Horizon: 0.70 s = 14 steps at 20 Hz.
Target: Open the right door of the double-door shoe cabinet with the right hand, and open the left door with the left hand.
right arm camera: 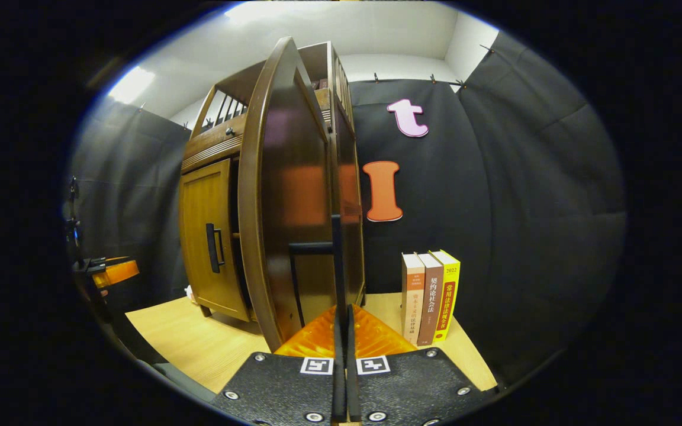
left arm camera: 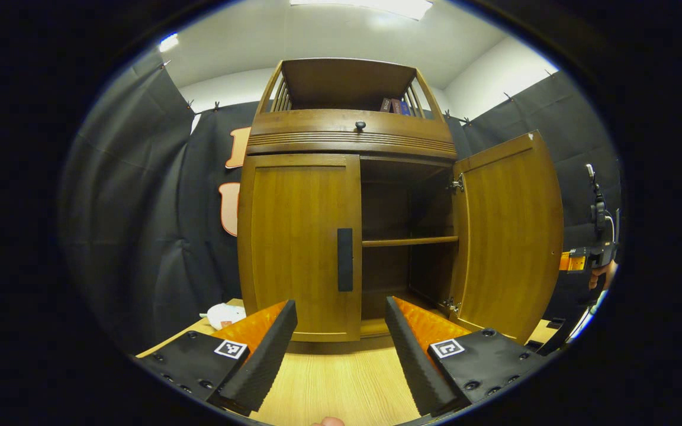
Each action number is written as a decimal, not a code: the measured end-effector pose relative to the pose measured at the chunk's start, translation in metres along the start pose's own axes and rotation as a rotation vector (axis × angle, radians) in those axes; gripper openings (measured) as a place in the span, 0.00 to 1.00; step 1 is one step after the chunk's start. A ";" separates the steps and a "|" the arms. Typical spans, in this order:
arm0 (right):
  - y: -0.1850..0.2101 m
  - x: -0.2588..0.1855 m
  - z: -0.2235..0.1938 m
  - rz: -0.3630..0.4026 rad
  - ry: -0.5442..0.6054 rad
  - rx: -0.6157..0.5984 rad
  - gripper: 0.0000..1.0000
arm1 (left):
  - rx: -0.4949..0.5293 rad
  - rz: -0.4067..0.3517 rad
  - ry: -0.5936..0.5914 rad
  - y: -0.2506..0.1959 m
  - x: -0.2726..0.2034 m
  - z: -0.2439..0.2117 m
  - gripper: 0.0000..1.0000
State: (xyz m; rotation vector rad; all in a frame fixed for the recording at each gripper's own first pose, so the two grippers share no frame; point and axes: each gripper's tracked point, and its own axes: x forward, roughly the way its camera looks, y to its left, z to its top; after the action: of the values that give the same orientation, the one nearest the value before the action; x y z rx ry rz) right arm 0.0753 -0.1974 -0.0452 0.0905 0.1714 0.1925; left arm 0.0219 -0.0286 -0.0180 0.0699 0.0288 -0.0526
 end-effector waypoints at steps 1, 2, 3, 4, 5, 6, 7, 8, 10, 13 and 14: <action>0.002 0.000 0.000 0.020 -0.002 0.012 0.00 | 0.003 -0.006 0.002 -0.002 0.002 -0.001 0.94; 0.001 -0.001 -0.001 0.022 -0.002 0.022 0.05 | 0.006 -0.013 0.005 -0.003 0.004 -0.002 0.96; 0.001 -0.002 -0.001 0.017 -0.006 0.027 0.01 | 0.011 -0.017 0.011 -0.005 0.005 -0.003 0.96; 0.002 -0.002 -0.002 0.001 -0.008 0.010 0.01 | 0.016 -0.018 0.015 -0.006 0.006 -0.004 0.94; 0.000 -0.002 -0.002 -0.022 -0.011 -0.022 0.01 | 0.016 -0.020 0.015 -0.007 0.007 -0.004 0.94; 0.000 -0.004 -0.003 -0.035 -0.010 -0.051 0.01 | 0.011 -0.024 0.014 -0.009 0.007 -0.004 0.94; 0.002 -0.008 -0.006 -0.044 -0.003 -0.058 0.02 | 0.004 -0.029 0.015 -0.011 0.008 -0.006 0.94; 0.002 -0.016 -0.010 -0.043 0.010 -0.046 0.03 | -0.002 -0.030 0.019 -0.011 0.008 -0.009 0.94; 0.004 -0.032 -0.012 -0.061 0.003 0.013 0.03 | -0.014 -0.022 0.022 -0.008 0.011 -0.012 0.96; 0.000 -0.062 -0.017 -0.155 0.027 -0.037 0.02 | -0.036 -0.022 0.044 -0.008 0.018 -0.022 0.96; 0.003 -0.068 -0.012 -0.190 0.009 -0.047 0.02 | -0.040 -0.023 0.046 -0.007 0.023 -0.025 0.96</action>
State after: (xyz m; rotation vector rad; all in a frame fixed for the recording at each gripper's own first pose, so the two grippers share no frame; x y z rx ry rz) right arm 0.0068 -0.2074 -0.0457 0.0264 0.1832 0.0072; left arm 0.0438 -0.0353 -0.0437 0.0303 0.0768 -0.0737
